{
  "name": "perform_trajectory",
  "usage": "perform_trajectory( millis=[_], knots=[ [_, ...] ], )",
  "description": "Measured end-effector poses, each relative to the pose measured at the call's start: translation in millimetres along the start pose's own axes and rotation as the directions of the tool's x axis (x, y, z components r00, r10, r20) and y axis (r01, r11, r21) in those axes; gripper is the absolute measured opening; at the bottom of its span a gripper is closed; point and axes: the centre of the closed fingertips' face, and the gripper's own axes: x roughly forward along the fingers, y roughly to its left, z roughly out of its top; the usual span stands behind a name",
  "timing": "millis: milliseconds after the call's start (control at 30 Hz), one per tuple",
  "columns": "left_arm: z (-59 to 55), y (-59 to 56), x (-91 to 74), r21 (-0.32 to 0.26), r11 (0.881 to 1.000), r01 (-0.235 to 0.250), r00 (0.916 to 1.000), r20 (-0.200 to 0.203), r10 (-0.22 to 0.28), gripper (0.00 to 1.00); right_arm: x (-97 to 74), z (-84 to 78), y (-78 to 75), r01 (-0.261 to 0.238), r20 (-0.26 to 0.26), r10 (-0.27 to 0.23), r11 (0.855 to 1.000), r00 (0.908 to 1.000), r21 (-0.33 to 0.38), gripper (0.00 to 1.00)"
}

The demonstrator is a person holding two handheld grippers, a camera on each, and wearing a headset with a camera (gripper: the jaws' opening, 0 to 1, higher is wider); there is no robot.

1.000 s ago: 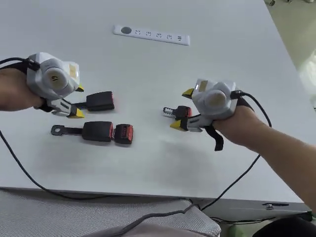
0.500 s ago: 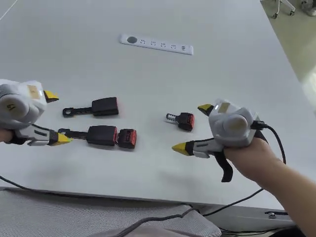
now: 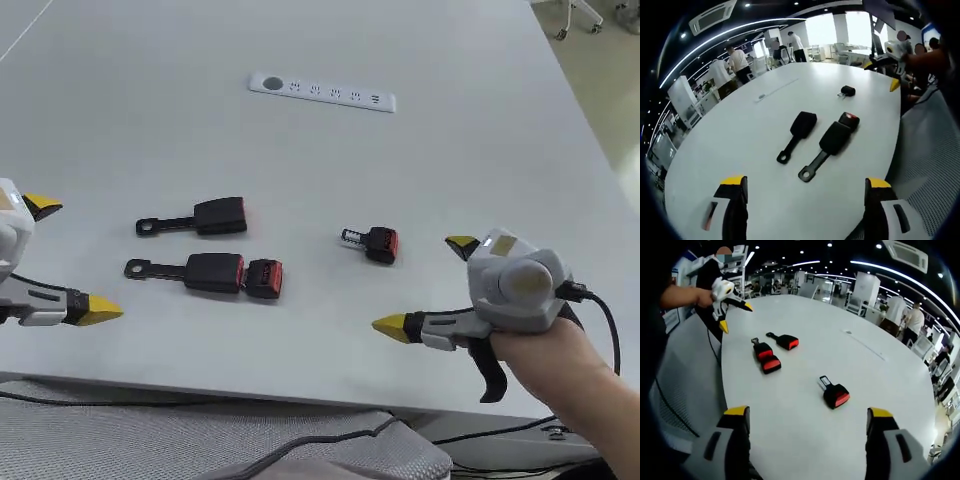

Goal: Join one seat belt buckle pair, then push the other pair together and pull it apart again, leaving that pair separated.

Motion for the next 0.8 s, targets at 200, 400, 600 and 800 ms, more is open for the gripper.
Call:
perform_trajectory(
  millis=[200, 400, 600, 800],
  knots=[
    [-5.1, -3.5, -5.3, -0.046, 0.999, -0.012, 0.9998, 0.012, 0.013, 1.0, -1.5, 1.6, 2.9, 0.003, 0.01, -0.003, 1.0, 1.0, 0.008, 1.0],
    [-7.0, -6.2, -10.1, -0.057, 0.998, -0.025, 0.9993, 0.025, 0.026, 1.0, 1.0, 4.8, 5.3, 0.003, 0.018, -0.003, 0.999, 0.9998, 0.032, 1.0],
    [-9.9, -2.8, -12.3, -0.066, 0.997, -0.046, 0.9986, 0.024, 0.047, 1.0, 2.5, 7.0, 6.9, -0.002, 0.018, 0.002, 1.0, 0.9998, 0.023, 1.0],
    [-7.3, 1.0, -15.3, -0.063, 0.996, -0.061, 0.9974, 0.035, 0.064, 1.0, 1.9, 5.8, 6.8, 0.005, 0.004, -0.005, 1.0, 1.0, 0.0, 1.0]
  ],
)
